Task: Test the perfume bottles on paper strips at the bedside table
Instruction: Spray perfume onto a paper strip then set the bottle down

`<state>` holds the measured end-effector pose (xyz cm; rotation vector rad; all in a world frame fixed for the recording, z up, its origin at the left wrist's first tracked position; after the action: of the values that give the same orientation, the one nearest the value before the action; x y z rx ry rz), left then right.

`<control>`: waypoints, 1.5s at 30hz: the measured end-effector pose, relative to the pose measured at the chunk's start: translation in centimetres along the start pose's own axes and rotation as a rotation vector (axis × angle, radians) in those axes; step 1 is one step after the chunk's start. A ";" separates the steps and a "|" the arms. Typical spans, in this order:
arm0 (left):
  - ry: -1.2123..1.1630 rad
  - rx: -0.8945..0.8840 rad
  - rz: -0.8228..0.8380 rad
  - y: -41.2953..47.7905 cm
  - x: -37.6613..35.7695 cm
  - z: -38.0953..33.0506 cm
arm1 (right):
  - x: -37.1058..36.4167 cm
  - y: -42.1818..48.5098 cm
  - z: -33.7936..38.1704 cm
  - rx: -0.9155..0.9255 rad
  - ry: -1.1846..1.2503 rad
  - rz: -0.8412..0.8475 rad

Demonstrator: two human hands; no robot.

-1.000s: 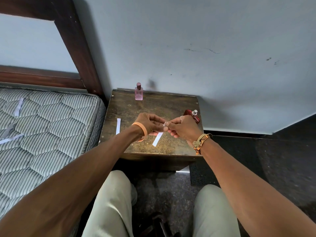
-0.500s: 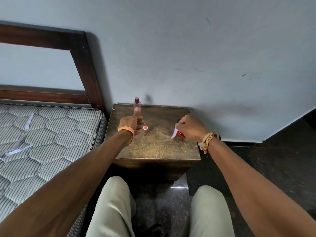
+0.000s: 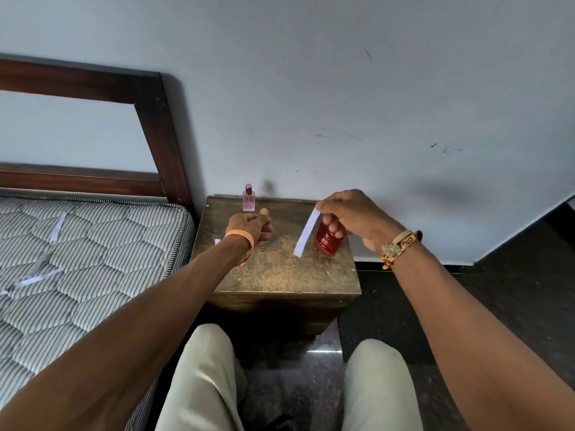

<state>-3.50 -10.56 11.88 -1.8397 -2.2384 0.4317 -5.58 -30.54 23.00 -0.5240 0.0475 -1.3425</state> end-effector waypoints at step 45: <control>0.034 0.122 0.117 5.5 -2.8 5.6 | -1.1 7.2 -6.2 -0.046 -0.258 0.047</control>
<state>0.20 -12.79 4.74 -1.9061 -2.0408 0.5402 -1.33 -30.62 14.43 -0.7272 -0.1207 -1.2212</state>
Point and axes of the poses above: each hand's wrist, its own y-axis towards the middle knuckle, its own x-axis out of the back of the hand, z = x × y, the point moved 5 cm from there along y, towards the middle knuckle, and after that the axes turned 6 degrees about -x, right-handed, at the moved point
